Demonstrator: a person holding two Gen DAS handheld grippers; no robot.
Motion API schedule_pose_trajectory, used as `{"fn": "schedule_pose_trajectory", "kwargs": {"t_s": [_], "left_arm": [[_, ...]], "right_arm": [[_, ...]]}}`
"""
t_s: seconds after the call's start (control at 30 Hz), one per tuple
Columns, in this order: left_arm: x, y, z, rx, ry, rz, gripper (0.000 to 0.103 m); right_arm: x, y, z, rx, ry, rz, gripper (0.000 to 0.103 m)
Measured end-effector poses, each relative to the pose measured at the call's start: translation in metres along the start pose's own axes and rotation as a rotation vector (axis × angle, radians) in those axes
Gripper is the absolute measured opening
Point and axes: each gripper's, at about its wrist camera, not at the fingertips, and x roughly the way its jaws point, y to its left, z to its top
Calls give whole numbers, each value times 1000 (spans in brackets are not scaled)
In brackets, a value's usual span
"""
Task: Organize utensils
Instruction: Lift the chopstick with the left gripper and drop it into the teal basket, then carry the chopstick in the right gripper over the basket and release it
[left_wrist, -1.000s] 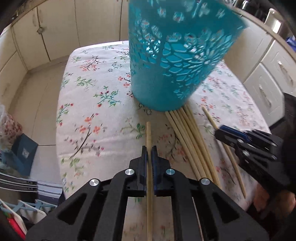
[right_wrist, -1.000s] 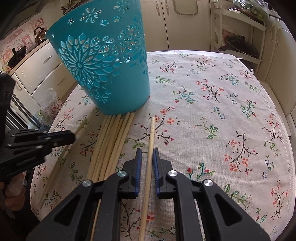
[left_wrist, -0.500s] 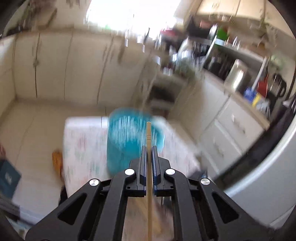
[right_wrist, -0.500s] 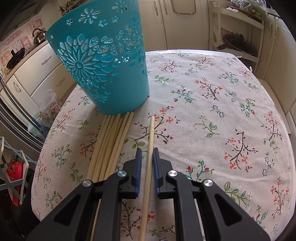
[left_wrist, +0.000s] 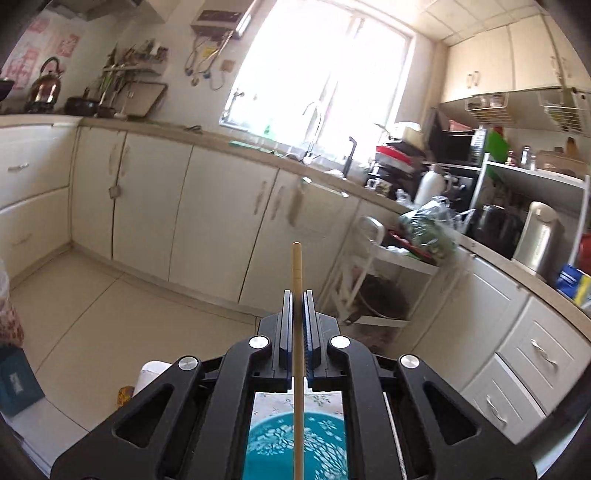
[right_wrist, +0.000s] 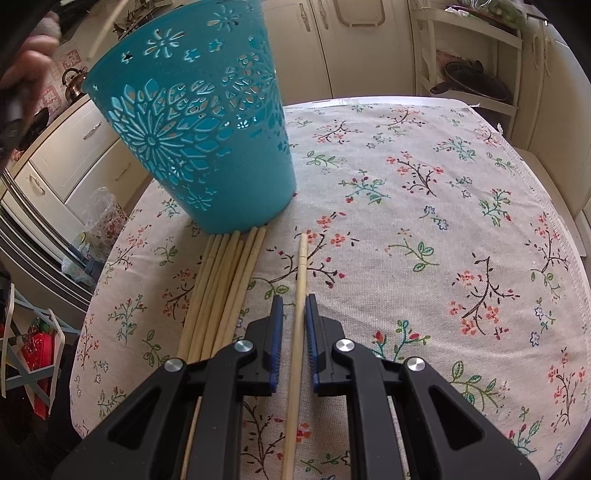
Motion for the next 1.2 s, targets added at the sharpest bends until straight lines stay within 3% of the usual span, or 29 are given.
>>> {"fn": "schedule_pose_trajectory", "kwargs": {"t_s": [0.17,0.43,0.5,0.57,0.67,0.87,1.0,1.1,1.2], "left_arm": [[20,3,-22,36,25,35,5],[24,-1,-62,181,158,74,6],[17,5,-69,179,190,74,13],[5,11,-70,167,196,96,38],[-22,25,-70,140,172,118,56],[-81,71,-90,40,148,181,82],[-83,98,-132,25,239,232,83],[-73,113,-171,-12,342,246,83],[-68,116,-193,-10,391,247,83]], "right_arm": [[0,-1,2,10,3,11,12],[2,12,2,-89,1,-57,12],[3,15,2,-109,-1,-75,9],[2,11,3,-90,1,-67,7],[-5,-1,3,-25,-10,-38,6],[-57,-18,11,119,-166,107,6],[-91,-13,20,172,-283,204,6],[-117,2,38,155,-367,243,6],[-141,16,57,121,-441,268,6]]}}
